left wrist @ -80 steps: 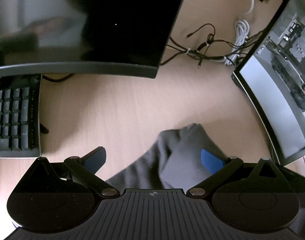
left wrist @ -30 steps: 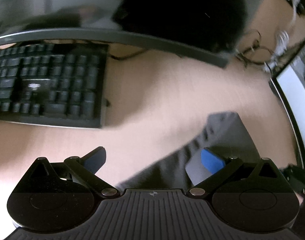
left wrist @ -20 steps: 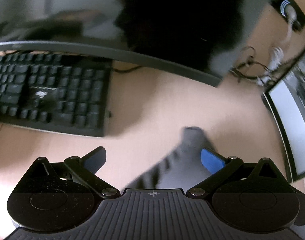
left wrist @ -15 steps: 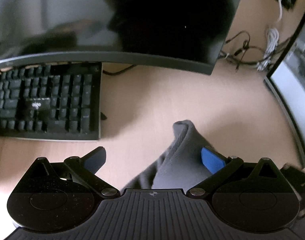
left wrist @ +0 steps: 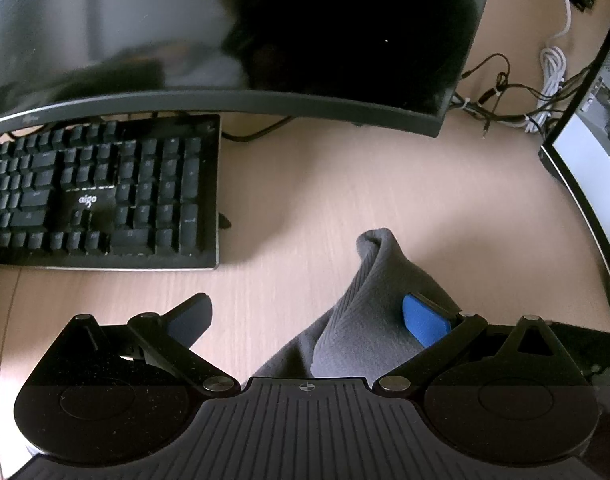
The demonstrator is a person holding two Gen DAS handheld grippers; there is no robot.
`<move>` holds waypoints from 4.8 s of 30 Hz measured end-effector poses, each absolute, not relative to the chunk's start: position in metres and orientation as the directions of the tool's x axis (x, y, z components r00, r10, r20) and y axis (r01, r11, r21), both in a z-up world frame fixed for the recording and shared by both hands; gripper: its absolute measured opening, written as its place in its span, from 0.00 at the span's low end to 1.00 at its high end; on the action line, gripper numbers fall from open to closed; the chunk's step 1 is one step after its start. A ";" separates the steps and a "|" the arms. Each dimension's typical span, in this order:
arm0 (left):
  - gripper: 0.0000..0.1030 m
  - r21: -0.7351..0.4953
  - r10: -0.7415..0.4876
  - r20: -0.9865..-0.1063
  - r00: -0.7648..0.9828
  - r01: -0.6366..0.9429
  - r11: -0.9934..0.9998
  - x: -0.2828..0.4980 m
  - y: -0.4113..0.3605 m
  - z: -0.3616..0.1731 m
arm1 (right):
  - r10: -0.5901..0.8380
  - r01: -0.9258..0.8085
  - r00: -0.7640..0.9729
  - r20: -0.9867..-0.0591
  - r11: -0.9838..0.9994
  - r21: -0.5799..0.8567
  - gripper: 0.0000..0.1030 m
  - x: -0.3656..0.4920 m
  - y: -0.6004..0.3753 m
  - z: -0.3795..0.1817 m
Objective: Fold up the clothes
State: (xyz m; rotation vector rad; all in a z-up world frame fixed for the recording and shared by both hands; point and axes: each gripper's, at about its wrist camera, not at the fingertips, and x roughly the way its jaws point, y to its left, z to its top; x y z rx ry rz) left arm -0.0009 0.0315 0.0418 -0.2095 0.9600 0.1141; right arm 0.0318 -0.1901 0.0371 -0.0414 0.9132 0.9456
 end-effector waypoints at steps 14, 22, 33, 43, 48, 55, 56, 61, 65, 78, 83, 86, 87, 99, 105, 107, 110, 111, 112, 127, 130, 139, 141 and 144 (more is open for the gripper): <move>1.00 -0.113 -0.036 -0.807 0.589 -0.093 0.989 0.015 0.005 0.053 | 0.578 -0.554 0.442 -0.686 0.777 0.299 0.56 0.040 -0.235 0.046; 1.00 -0.114 -0.055 -0.810 0.583 -0.065 0.991 0.019 -0.004 0.052 | 0.381 -0.475 0.615 -0.690 0.878 0.061 0.58 0.044 -0.256 0.058; 1.00 -0.169 -0.076 -0.806 0.588 -0.105 0.980 0.032 0.003 0.055 | 0.266 -0.601 0.752 -0.603 0.654 -0.460 0.62 -0.010 -0.195 0.039; 1.00 -0.167 -0.109 -0.787 0.608 -0.040 0.985 0.047 -0.026 0.056 | 0.294 -0.629 0.776 -0.559 0.438 -0.643 0.71 -0.044 -0.184 0.013; 1.00 -0.142 -0.105 -0.792 0.602 -0.014 0.990 0.049 -0.035 0.050 | 0.353 -0.698 0.703 -0.618 0.511 -0.502 0.71 -0.036 -0.198 0.032; 1.00 -0.114 -0.093 -0.794 0.600 0.004 0.993 0.044 -0.036 0.048 | 0.549 -0.762 0.490 -0.677 0.647 -0.028 0.75 -0.002 -0.260 0.069; 1.00 -0.112 -0.092 -0.795 0.600 0.003 0.994 0.043 -0.035 0.048 | 0.578 -0.753 0.463 -0.672 0.656 0.045 0.76 0.003 -0.272 0.072; 1.00 -0.119 -0.088 -0.799 0.594 -0.012 0.993 0.039 -0.028 0.046 | 0.663 -0.660 0.397 -0.634 0.687 0.304 0.76 0.028 -0.320 0.075; 1.00 -0.119 -0.085 -0.802 0.591 -0.019 0.993 0.036 -0.025 0.046 | 0.658 -0.592 0.388 -0.645 0.715 0.372 0.67 0.030 -0.328 0.065; 1.00 -0.167 -0.060 -0.809 0.585 -0.130 0.977 0.025 0.008 0.046 | 0.548 -0.682 0.409 -0.729 0.715 0.155 0.56 0.018 -0.249 0.054; 1.00 -0.123 -0.016 -0.819 0.574 -0.147 0.982 0.023 0.015 0.040 | 0.526 -0.732 0.450 -0.721 0.680 0.040 0.65 -0.001 -0.228 0.058; 1.00 -0.103 -0.003 -0.819 0.574 -0.142 0.984 0.020 0.019 0.033 | 0.597 -0.730 0.393 -0.699 0.665 0.157 0.68 0.015 -0.242 0.062; 1.00 -0.107 -0.002 -0.820 0.572 -0.150 0.983 0.020 0.022 0.031 | 0.620 -0.720 0.370 -0.691 0.662 0.208 0.68 0.023 -0.247 0.064; 1.00 -0.132 -0.009 -0.830 0.558 -0.181 0.975 0.008 0.042 0.019 | 0.744 -0.580 0.176 -0.645 0.608 0.543 0.80 0.097 -0.247 0.026; 1.00 -0.137 -0.011 -0.835 0.551 -0.189 0.972 0.007 0.044 0.018 | 0.719 -0.583 0.164 -0.675 0.623 0.522 0.86 0.089 -0.225 0.014; 1.00 -0.128 -0.003 -0.836 0.549 -0.190 0.973 0.009 0.042 0.019 | 0.719 -0.575 0.180 -0.671 0.630 0.521 0.77 0.090 -0.226 0.014; 1.00 -0.113 0.002 -0.837 0.548 -0.175 0.978 0.020 0.036 0.019 | 0.723 -0.559 0.204 -0.660 0.639 0.528 0.68 0.090 -0.234 0.016; 1.00 -0.105 0.003 -0.836 0.549 -0.167 0.980 0.024 0.033 0.020 | 0.722 -0.553 0.212 -0.658 0.644 0.529 0.67 0.091 -0.236 0.016; 1.00 -0.092 0.007 -0.833 0.553 -0.152 0.984 0.028 0.029 0.020 | 0.719 -0.544 0.222 -0.658 0.652 0.528 0.67 0.091 -0.239 0.017; 1.00 -0.084 -0.094 -0.799 0.594 0.043 0.995 0.075 -0.021 0.011 | 0.568 -0.539 0.443 -0.694 0.787 0.301 0.71 0.077 -0.280 0.054; 1.00 -0.010 -0.001 -0.808 0.590 -0.011 1.000 0.072 -0.007 0.008 | 0.593 -0.571 0.453 -0.666 0.766 0.293 0.71 0.075 -0.281 0.067; 1.00 -0.078 0.032 -0.832 0.554 -0.175 0.982 0.055 0.039 -0.002 | 0.566 -0.536 0.477 -0.673 0.794 0.288 0.58 0.081 -0.279 0.067; 1.00 -0.125 0.019 -0.815 0.579 -0.208 0.970 0.051 0.047 0.011 | 0.540 -0.558 0.484 -0.689 0.797 0.233 0.58 0.071 -0.268 0.065; 1.00 -0.239 -0.067 -0.784 0.617 -0.200 0.950 0.047 0.048 0.031 | 0.490 -0.596 0.524 -0.696 0.795 0.111 0.59 0.051 -0.250 0.061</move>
